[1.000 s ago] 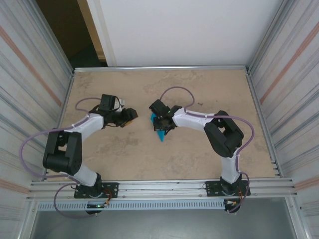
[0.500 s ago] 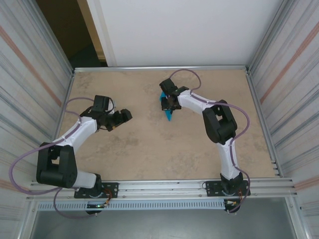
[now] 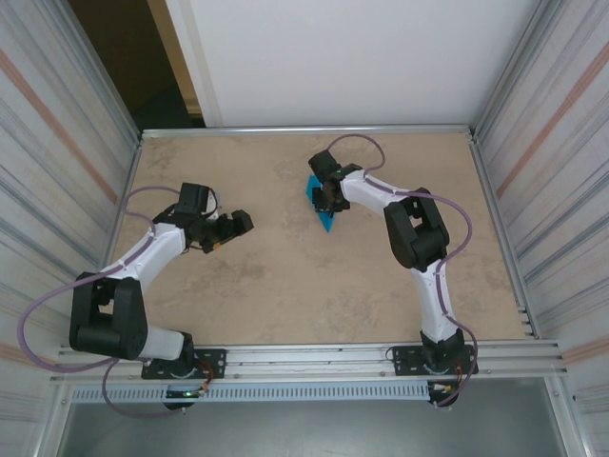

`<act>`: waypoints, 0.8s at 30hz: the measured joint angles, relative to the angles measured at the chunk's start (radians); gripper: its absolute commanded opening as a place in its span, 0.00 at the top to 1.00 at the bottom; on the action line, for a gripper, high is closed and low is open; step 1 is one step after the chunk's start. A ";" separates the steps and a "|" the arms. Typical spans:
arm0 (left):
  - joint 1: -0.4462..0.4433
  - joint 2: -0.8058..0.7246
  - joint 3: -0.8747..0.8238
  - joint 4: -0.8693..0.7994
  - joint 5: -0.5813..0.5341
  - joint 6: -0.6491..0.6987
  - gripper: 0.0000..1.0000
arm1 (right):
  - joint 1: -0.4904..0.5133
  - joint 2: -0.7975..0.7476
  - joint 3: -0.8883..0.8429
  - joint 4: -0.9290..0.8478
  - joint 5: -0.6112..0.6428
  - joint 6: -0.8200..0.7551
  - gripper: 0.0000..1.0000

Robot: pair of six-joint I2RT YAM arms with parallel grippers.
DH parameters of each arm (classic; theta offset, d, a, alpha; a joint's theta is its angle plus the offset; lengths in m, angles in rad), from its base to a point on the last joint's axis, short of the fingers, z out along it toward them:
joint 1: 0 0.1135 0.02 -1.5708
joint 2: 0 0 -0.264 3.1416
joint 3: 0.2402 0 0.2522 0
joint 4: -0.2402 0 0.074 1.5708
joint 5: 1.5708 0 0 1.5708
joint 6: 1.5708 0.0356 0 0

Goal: Fold a paper plane with a square sheet of paper (pick it up from the middle)
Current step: Move the paper plane to the top-center of the table.

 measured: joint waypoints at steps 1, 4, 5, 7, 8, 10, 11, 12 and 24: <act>0.000 0.000 0.000 -0.004 0.000 0.002 0.03 | 0.000 0.003 0.000 0.000 0.000 0.000 0.70; 0.000 0.000 0.000 -0.007 -0.007 0.003 0.02 | 0.002 0.016 0.000 0.000 0.001 0.000 0.68; 0.000 0.000 0.000 -0.010 -0.007 0.005 0.01 | 0.002 0.018 0.000 0.000 0.002 0.000 0.68; 0.000 0.000 0.000 -0.014 -0.007 0.009 0.01 | 0.002 0.019 0.005 0.000 0.003 0.001 0.67; 0.000 0.000 0.000 -0.016 -0.007 0.009 0.01 | 0.002 0.022 0.008 -0.001 0.005 0.002 0.66; 0.000 0.000 0.000 -0.020 -0.007 0.009 0.01 | 0.002 0.028 0.018 -0.003 0.011 0.004 0.63; 0.000 0.000 0.000 -0.021 -0.007 0.009 0.01 | 0.002 0.032 0.022 -0.003 0.014 0.004 0.63; 0.000 0.000 0.000 -0.021 -0.007 0.009 0.01 | 0.002 0.036 0.026 -0.003 0.017 0.004 0.62; 0.000 0.003 0.000 -0.023 -0.008 0.010 0.01 | 0.003 0.097 0.117 -0.027 0.105 0.060 0.58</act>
